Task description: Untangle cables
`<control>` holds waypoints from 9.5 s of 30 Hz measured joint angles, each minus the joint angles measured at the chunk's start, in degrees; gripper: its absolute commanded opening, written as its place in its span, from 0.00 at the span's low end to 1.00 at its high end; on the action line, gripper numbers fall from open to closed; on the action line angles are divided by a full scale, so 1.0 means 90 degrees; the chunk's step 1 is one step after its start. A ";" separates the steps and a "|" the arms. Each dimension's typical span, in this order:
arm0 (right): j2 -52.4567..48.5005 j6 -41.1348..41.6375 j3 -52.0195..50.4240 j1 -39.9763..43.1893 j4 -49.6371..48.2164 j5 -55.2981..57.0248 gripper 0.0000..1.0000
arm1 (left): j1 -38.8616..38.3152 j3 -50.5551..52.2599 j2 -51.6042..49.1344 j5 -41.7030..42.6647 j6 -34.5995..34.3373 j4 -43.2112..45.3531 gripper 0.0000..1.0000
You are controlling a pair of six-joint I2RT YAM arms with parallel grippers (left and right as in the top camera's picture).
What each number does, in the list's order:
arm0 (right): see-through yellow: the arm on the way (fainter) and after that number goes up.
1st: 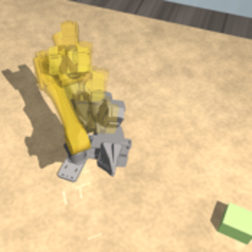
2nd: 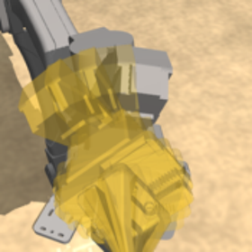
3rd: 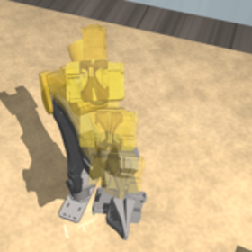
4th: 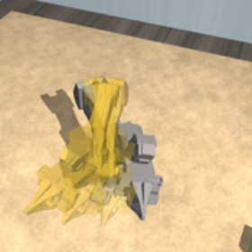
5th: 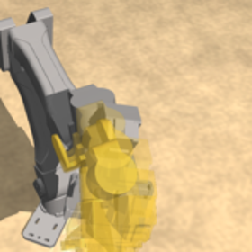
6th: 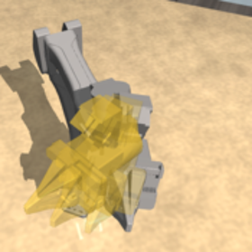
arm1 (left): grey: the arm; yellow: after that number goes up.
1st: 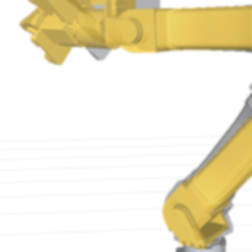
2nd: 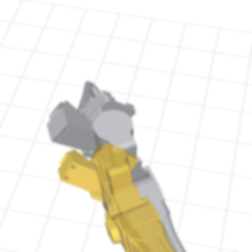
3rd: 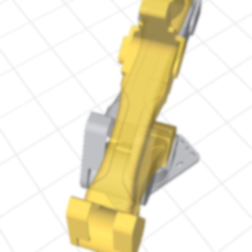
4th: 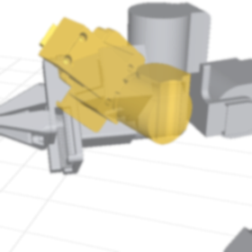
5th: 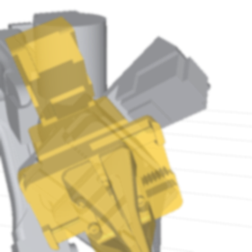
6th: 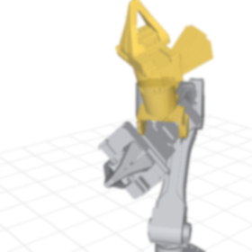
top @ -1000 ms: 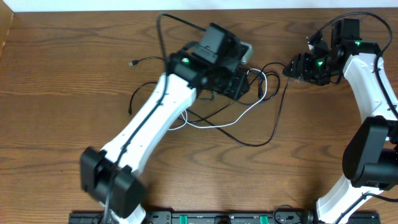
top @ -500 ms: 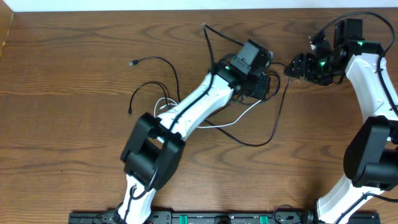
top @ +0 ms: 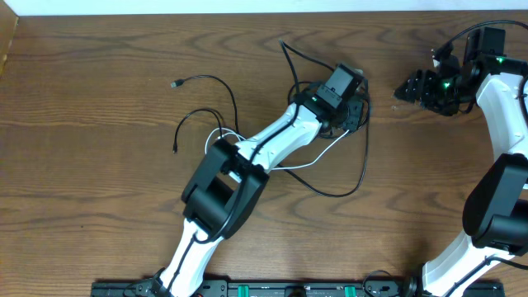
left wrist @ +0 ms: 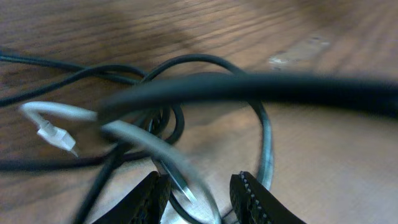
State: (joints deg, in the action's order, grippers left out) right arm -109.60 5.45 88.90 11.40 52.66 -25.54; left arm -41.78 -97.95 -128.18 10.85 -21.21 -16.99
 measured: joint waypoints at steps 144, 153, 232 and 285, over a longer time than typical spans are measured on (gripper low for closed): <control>0.0007 0.1141 0.5200 -0.0704 -0.2970 0.4017 0.01 | 0.2220 -0.0002 0.4913 -0.3237 -0.0253 -0.3084 0.70; -0.1481 0.0180 0.5197 -0.0313 -0.4629 0.4520 0.01 | 0.2220 -0.0002 0.4748 -0.3237 -0.0253 -0.3067 0.70; -0.1282 -0.1127 0.5221 -0.0447 0.3337 -0.0153 0.99 | 0.1571 -0.0002 0.1666 0.2608 0.4238 -0.4498 0.70; -0.1285 -0.1243 0.5100 -0.1559 0.3359 -0.0138 0.88 | 0.1455 -0.0095 0.2856 0.0736 0.2487 -0.3317 0.07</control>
State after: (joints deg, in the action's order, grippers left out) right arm -121.16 -5.74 134.80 -2.63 82.89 -26.79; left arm -28.69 -98.80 -102.48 17.47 1.17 -46.85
